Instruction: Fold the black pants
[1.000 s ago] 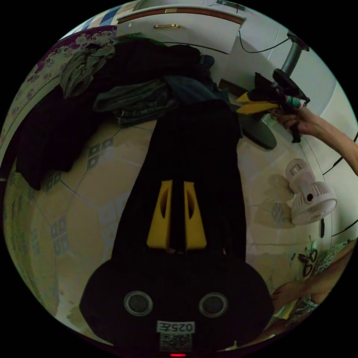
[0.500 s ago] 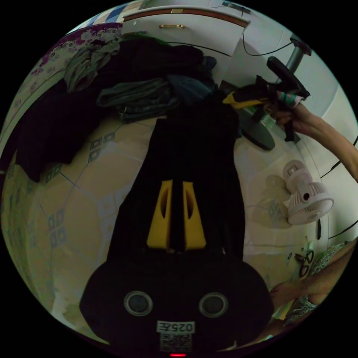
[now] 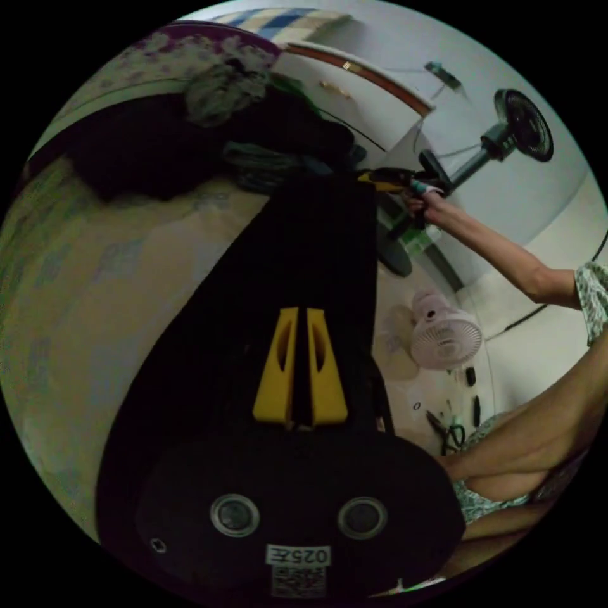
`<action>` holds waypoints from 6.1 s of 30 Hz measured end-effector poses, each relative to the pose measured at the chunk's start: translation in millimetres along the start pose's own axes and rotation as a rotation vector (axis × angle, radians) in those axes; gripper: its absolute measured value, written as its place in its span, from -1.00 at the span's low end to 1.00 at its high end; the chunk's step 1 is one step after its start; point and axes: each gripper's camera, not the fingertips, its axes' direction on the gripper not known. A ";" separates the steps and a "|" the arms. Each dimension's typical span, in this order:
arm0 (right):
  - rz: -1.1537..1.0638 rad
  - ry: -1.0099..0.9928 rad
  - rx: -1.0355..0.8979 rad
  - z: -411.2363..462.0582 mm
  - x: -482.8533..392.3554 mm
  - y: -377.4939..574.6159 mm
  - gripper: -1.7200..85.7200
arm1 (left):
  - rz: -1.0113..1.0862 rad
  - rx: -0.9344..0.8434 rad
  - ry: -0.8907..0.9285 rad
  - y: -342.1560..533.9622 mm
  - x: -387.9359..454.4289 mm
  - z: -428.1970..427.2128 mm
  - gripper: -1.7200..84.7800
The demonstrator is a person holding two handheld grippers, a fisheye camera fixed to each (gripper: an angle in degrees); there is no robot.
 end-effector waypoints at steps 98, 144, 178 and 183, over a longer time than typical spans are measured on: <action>-0.683 -0.689 -0.505 284.2 -677.5 174.6 -0.89 | -0.695 0.751 -0.082 438.9 46.7 -324.0 -0.87; -0.330 -0.605 -1.547 300.3 -1181.1 304.0 -0.80 | -0.849 0.758 1.038 757.2 -70.4 -461.4 -0.91; -1.034 -0.681 -1.080 381.3 -1930.3 679.3 -0.66 | -1.025 1.284 -0.048 1253.0 8.9 -924.4 -0.82; -0.980 -0.687 -1.205 373.4 -1958.8 706.2 -0.76 | -1.000 1.217 -0.034 1295.4 33.3 -921.1 -0.82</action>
